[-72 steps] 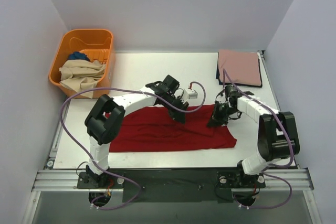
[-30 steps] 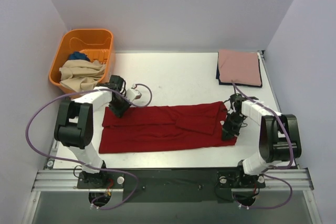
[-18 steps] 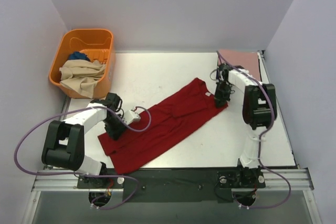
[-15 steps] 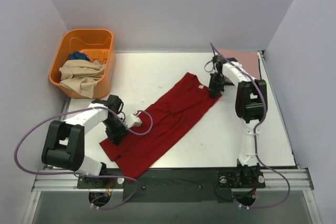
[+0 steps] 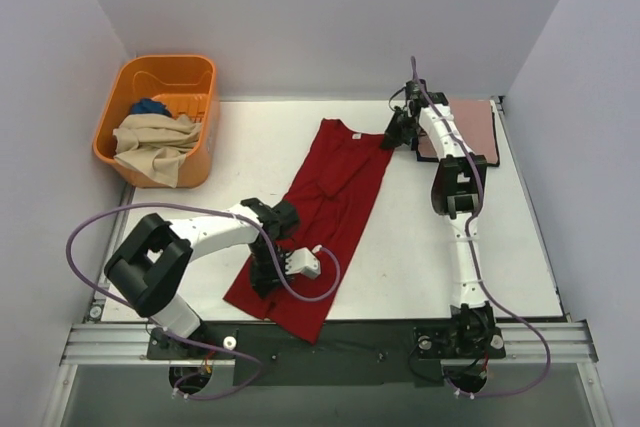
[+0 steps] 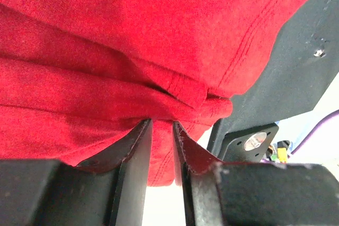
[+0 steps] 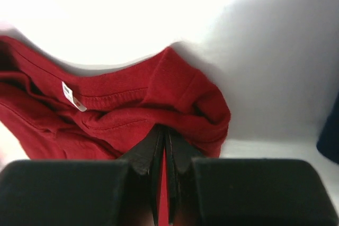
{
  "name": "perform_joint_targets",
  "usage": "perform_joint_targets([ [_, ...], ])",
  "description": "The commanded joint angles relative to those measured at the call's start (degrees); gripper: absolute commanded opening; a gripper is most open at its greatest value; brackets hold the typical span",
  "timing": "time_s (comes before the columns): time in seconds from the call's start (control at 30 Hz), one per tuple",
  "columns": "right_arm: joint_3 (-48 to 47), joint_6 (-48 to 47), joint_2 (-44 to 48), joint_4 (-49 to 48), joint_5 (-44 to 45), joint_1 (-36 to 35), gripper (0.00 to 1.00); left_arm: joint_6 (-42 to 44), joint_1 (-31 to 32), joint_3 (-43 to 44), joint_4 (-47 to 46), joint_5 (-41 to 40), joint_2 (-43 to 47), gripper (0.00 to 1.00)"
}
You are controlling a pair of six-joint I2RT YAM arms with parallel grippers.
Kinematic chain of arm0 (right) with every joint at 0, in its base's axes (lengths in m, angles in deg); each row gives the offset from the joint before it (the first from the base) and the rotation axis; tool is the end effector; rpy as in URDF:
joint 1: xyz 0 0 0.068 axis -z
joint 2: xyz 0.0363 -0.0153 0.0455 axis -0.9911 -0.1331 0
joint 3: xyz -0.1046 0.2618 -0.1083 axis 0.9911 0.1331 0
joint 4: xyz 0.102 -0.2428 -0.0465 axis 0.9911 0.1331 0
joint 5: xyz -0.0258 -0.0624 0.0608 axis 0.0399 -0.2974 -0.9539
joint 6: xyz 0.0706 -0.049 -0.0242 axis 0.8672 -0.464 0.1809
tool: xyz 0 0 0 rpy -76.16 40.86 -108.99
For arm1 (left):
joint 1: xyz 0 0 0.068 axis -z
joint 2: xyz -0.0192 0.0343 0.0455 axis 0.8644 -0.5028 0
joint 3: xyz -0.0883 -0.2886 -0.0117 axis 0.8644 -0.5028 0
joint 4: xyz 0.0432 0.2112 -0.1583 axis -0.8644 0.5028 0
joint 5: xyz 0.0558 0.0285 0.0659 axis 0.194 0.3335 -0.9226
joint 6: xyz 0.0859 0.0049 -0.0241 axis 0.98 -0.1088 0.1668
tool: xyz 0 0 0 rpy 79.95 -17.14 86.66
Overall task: Fold and stack the t-shirts
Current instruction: Rotate the tshirt 90 degrees
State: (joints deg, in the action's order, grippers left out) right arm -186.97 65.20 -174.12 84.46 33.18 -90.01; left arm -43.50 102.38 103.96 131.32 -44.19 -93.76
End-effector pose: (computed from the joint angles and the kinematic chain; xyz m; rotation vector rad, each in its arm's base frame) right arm 0.6171 0.1101 0.1398 0.3788 2.5520 0.6984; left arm 0.1544 -0.1791 0.1407 -1.9809 -2.1888 0.5272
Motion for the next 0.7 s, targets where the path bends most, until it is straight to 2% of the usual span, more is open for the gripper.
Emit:
perform_joint_targets([
  [0.0, -2.13, 6.53, -2.71, -8.82, -4.26, 0.54, 0.00, -0.42, 1.12, 4.19, 0.48, 1.94, -0.19, 0.33],
  [0.1, -1.27, 7.34, 0.36, -13.74, -5.67, 1.33, 0.00, -1.12, 0.59, 5.41, 2.33, 0.80, 1.56, 0.33],
  [0.17, 2.58, 6.46, 6.49, -15.24, -4.98, 2.03, 0.03, -1.56, -0.46, 6.64, 4.09, 0.54, 3.58, 0.35],
  [0.27, 7.86, 5.32, 13.01, -17.88, -5.58, 2.83, 0.18, -1.91, -2.75, 10.07, 8.03, 0.97, 5.61, 0.38],
  [0.37, 14.35, 4.79, 19.76, -17.71, -6.91, 4.05, 0.26, -3.92, -5.29, 15.42, 11.81, 0.45, 6.84, 0.39],
  [0.43, 21.01, 5.40, 24.07, -17.27, -4.11, 4.58, 0.30, -6.73, -7.22, 16.84, 11.66, -1.12, 7.37, 0.38],
  [0.5, 26.83, 5.14, 26.37, -17.10, -0.34, 4.58, 0.38, -10.24, -10.37, 15.54, 9.82, -3.24, 7.37, 0.43],
  [0.6, 29.32, 5.40, 24.72, -15.09, -0.22, 4.85, 0.42, -12.37, -15.13, 11.15, 7.88, -5.17, 5.88, 0.47],
  [0.67, 26.08, 5.23, 20.07, -10.62, -1.98, 5.11, 0.46, -12.37, -16.73, 7.28, 7.26, -5.88, 4.30, 0.52],
])
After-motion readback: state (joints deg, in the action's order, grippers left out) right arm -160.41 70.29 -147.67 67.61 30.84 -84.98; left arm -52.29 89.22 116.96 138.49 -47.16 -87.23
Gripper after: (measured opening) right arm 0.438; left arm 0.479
